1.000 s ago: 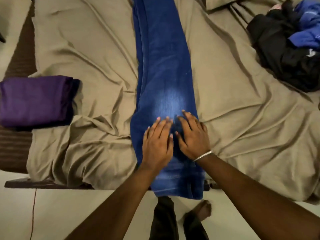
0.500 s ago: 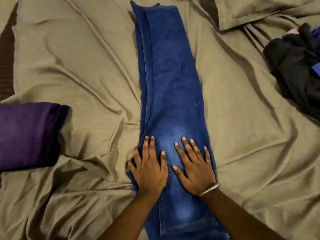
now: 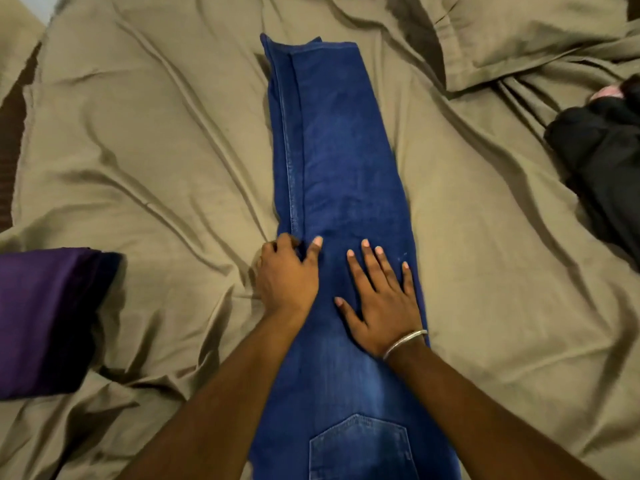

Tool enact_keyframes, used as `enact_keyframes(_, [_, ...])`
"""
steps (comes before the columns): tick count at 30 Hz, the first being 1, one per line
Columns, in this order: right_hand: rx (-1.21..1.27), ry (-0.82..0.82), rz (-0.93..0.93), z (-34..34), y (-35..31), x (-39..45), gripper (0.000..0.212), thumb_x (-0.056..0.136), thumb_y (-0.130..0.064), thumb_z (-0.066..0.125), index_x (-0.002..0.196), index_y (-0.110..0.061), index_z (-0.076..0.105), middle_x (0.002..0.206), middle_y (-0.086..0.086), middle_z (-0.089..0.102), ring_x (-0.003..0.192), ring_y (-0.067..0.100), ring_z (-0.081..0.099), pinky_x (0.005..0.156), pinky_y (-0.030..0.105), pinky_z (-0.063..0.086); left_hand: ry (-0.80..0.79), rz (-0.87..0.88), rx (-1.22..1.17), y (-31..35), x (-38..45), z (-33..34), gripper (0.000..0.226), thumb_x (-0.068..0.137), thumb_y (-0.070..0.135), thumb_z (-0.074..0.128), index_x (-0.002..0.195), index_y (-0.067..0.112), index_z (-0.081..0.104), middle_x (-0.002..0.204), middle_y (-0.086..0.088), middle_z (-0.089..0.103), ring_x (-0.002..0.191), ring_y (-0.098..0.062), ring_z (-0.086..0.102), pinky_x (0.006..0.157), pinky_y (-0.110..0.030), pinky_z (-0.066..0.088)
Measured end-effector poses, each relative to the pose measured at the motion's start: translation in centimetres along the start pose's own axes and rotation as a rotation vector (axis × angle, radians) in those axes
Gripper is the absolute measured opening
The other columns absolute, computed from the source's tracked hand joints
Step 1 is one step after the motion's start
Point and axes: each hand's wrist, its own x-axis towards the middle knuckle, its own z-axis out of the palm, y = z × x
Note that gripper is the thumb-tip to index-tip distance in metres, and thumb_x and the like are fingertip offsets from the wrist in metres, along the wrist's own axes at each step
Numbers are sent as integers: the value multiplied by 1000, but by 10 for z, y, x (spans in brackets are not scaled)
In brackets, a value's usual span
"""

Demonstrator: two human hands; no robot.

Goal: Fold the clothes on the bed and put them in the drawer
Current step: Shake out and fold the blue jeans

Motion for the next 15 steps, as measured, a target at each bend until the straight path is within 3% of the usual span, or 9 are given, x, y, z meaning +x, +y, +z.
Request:
enact_keyframes(3, [-17,36,-14,8,4,-3,75,95,-64,31,158,-27,13,166,-3,2,152,16,1,121,52,-2,-88,9,8,3,11,2,38,82,47,74,99,15,63,99,-7,67,95,-28,62,79,-35,45])
enact_keyframes(7, [40,99,-34,8,4,-2,72,95,-60,36,157,-25,21,165,-1,10,152,17,5,121,51,0,-215,-142,-67,9,18,-6,36,86,46,72,81,11,65,80,-4,67,77,-26,61,68,-33,45])
enact_keyframes(10, [171,236,-44,4,3,-7,60,96,-46,44,149,-17,41,158,7,32,146,25,29,117,53,22,-310,-339,-407,9,32,-13,33,91,40,66,77,12,59,86,-8,67,81,-27,61,81,-44,53])
enact_keyframes(12, [203,402,-14,-1,4,-15,51,93,-35,55,138,-12,55,144,14,49,130,32,49,104,51,40,-379,-402,-510,11,36,-18,23,98,34,58,86,14,57,98,-10,64,88,-26,58,84,-42,51])
enact_keyframes(15, [153,537,249,-8,5,-37,50,88,-31,65,132,-9,60,128,18,57,113,35,55,89,47,46,-485,-543,-612,10,37,-22,23,102,31,51,110,11,59,109,-7,63,97,-25,56,85,-37,50])
